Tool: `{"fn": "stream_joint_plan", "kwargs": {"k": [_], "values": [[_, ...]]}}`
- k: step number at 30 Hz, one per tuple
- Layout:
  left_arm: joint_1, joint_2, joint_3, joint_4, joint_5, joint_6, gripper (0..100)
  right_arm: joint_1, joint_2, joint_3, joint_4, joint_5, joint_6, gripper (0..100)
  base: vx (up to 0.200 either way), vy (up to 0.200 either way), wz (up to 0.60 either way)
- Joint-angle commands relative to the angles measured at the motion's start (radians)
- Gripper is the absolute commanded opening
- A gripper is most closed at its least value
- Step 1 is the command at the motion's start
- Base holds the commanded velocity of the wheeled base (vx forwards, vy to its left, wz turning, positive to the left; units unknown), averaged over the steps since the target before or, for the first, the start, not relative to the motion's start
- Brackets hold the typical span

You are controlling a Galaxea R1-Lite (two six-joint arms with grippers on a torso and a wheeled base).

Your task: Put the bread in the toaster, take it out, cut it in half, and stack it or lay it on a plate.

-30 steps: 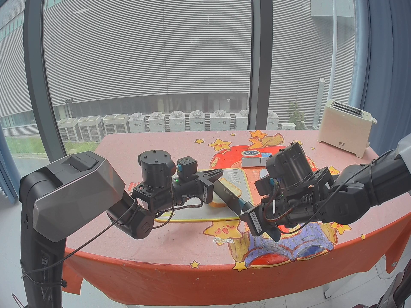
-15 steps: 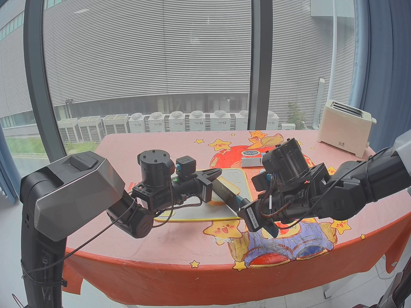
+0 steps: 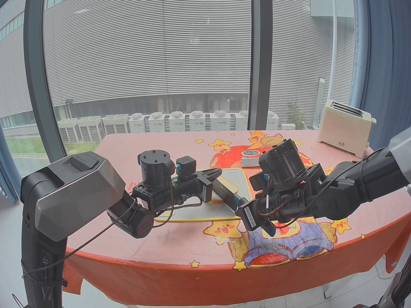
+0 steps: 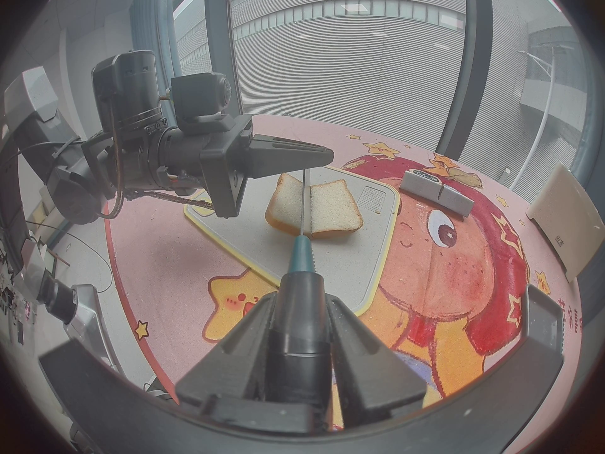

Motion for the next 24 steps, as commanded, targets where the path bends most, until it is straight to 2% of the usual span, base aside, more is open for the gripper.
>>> {"fn": "stream_joint_plan", "kwargs": {"k": [1, 8, 19, 24], "values": [[-0.003, 0.009, 0.0, 0.002, 0.0, 0.0, 0, -0.001, -0.018, -0.017, 0.0, 0.0, 0.0, 0, 0.0, 0.0, 0.0], [-0.002, -0.011, 0.008, -0.004, -0.002, 0.0, 0, -0.007, 0.003, 0.025, -0.002, 0.0, 0.0, 0, 0.0, 0.0, 0.0], [0.001, -0.003, 0.0, 0.002, 0.0, 0.0, 0, -0.007, -0.029, -0.014, 0.0, 0.0, 0.0, 0, 0.0, 0.0, 0.0], [-0.002, -0.003, 0.003, 0.001, -0.002, 0.0, 0, -0.015, -0.015, 0.008, 0.001, 0.0, 0.0, 0, 0.0, 0.0, 0.0]]}}
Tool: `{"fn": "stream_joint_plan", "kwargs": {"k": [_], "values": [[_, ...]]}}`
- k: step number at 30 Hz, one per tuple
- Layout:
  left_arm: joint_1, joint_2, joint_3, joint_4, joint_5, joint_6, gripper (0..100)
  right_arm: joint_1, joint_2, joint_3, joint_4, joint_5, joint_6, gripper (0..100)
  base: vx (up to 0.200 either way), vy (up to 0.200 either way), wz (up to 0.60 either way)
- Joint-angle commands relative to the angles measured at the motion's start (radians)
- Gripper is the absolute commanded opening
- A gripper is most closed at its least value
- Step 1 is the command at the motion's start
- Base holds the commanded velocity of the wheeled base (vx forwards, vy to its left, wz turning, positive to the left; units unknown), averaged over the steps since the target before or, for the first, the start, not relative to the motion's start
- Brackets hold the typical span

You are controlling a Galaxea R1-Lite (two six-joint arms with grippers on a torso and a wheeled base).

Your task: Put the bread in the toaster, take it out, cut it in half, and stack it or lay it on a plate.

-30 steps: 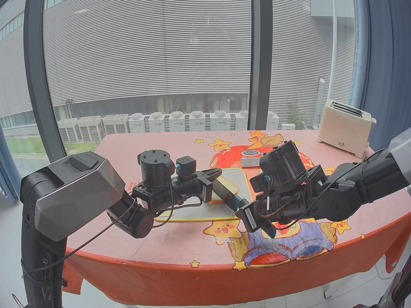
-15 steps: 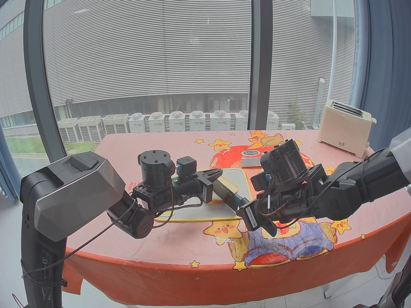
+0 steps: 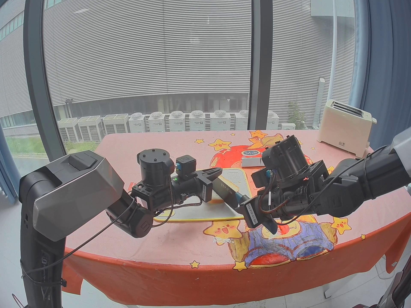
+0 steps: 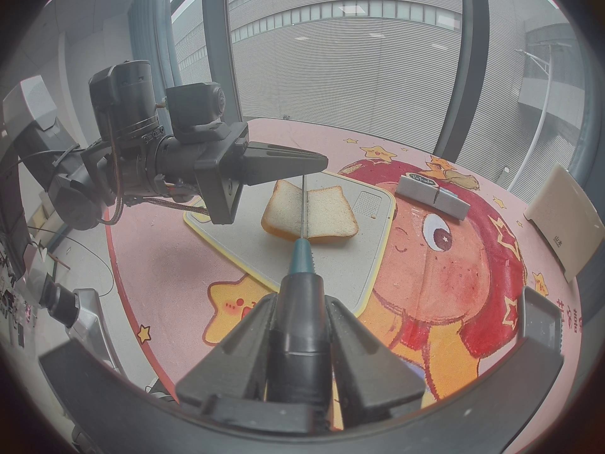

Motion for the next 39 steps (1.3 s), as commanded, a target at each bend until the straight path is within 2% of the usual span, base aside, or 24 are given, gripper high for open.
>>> {"fn": "stream_joint_plan", "kwargs": {"k": [1, 19, 27, 33, 39], "values": [[-0.003, 0.006, 0.001, -0.001, 0.0, 0.0, 0, -0.006, 0.004, 0.015, -0.006, 0.0, 0.001, 0, 0.0, 0.0, 0.0], [0.011, -0.001, 0.009, 0.043, -0.01, 0.0, 0, -0.012, -0.013, -0.003, -0.004, 0.0, -0.004, 0, 0.0, 0.0, 0.0], [0.008, -0.004, 0.012, 0.033, -0.01, 0.0, 0, -0.003, 0.045, 0.021, -0.008, 0.0, -0.001, 0, 0.0, 0.0, 0.0], [0.013, -0.035, 0.023, 0.033, -0.01, 0.0, 0, -0.003, 0.031, 0.003, -0.009, -0.002, -0.001, 0, 0.0, 0.0, 0.0], [0.011, 0.026, 0.009, 0.037, -0.01, 0.0, 0, -0.009, 0.011, -0.03, -0.006, -0.005, -0.002, 0, 0.0, 0.0, 0.0]]}}
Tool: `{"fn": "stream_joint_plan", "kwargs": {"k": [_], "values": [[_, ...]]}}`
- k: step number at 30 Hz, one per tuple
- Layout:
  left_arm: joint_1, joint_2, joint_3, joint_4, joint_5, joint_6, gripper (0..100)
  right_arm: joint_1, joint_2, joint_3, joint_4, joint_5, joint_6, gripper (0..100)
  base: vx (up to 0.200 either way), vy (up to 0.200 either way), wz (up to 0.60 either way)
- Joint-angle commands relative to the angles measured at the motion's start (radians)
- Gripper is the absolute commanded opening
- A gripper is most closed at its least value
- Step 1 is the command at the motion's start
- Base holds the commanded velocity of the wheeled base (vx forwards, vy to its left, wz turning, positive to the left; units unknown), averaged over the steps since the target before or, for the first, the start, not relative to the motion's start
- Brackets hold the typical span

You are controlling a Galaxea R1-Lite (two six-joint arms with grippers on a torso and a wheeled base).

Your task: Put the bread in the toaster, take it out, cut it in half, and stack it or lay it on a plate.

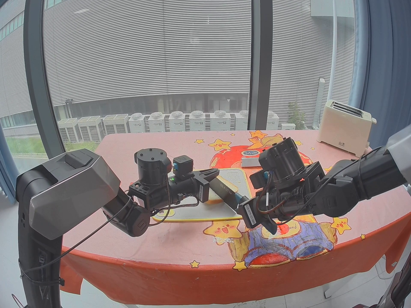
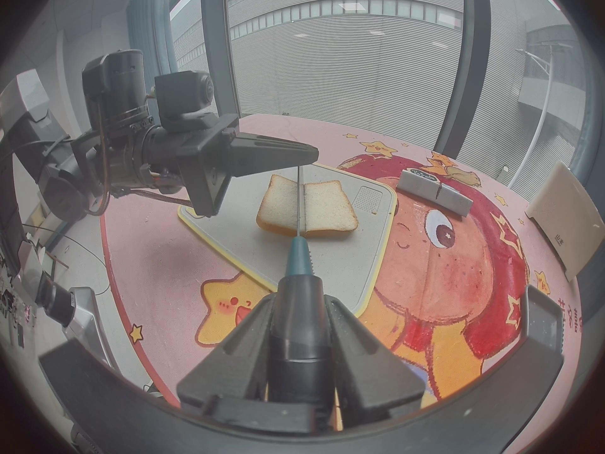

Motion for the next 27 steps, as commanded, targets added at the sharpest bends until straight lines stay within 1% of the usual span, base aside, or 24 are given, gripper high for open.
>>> {"fn": "stream_joint_plan", "kwargs": {"k": [1, 6, 9, 15, 19, 22, 27], "values": [[-0.001, 0.041, -0.008, 0.002, 0.0, 0.0, 0, -0.003, -0.015, -0.017, -0.005, -0.001, -0.001, 0, 0.0, 0.0, 0.0], [-0.004, 0.048, -0.008, 0.002, 0.0, 0.0, 0, -0.003, -0.006, -0.002, -0.005, 0.0, 0.0, 0, 0.0, 0.0, 0.0], [-0.004, 0.044, -0.007, -0.004, 0.0, 0.0, 0, -0.003, 0.02, 0.029, -0.008, -0.001, 0.0, 0, 0.0, 0.0, 0.0], [-0.004, 0.005, 0.001, -0.006, 0.0, 0.0, 0, -0.003, 0.012, 0.013, -0.011, -0.001, 0.002, 0, 0.0, 0.0, 0.0], [-0.003, 0.019, -0.001, -0.001, 0.0, 0.0, 0, -0.006, -0.015, -0.025, -0.006, -0.001, 0.002, 0, 0.0, 0.0, 0.0], [-0.006, 0.058, -0.008, 0.002, 0.0, 0.0, 0, -0.006, -0.017, -0.025, -0.005, -0.003, 0.0, 0, 0.0, 0.0, 0.0], [-0.009, 0.061, -0.007, -0.003, 0.0, 0.002, 0, -0.006, -0.001, -0.001, -0.005, -0.001, 0.002, 0, 0.0, 0.0, 0.0]]}}
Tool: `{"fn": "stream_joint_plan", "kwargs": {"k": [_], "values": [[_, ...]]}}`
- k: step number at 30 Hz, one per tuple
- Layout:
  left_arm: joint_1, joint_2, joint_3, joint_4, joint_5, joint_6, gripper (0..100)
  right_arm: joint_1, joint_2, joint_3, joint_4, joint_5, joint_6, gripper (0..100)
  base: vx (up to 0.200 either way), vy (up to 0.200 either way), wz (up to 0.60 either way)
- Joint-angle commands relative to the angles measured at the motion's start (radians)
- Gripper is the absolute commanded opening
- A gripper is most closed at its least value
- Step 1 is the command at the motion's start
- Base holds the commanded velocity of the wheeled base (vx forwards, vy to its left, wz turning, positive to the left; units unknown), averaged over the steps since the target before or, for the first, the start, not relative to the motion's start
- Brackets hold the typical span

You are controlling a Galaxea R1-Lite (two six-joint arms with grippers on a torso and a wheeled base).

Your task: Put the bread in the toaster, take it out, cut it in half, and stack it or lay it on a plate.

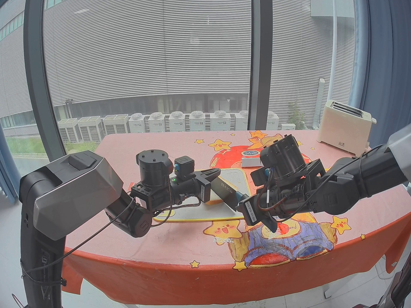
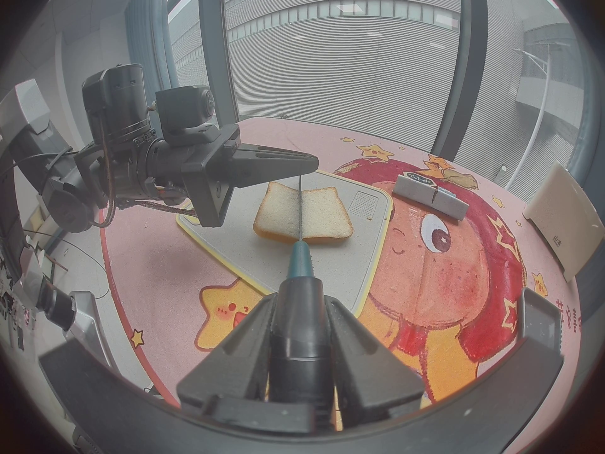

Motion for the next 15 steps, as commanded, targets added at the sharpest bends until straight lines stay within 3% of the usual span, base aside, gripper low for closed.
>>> {"fn": "stream_joint_plan", "kwargs": {"k": [1, 8, 15], "values": [[-0.003, 0.019, 0.0, 0.003, 0.0, 0.001, 0, 0.0, 0.013, 0.028, -0.007, 0.0, 0.001, 0, 0.0, 0.0, 0.0], [0.0, -0.069, 0.029, 0.003, 0.0, 0.0, 0, 0.002, 0.016, 0.023, -0.012, 0.0, -0.001, 0, 0.0, 0.0, 0.0], [0.002, -0.034, 0.025, 0.011, 0.0, 0.0, 0, 0.008, -0.007, -0.024, -0.009, -0.001, -0.001, 0, 0.0, 0.0, 0.0]]}}
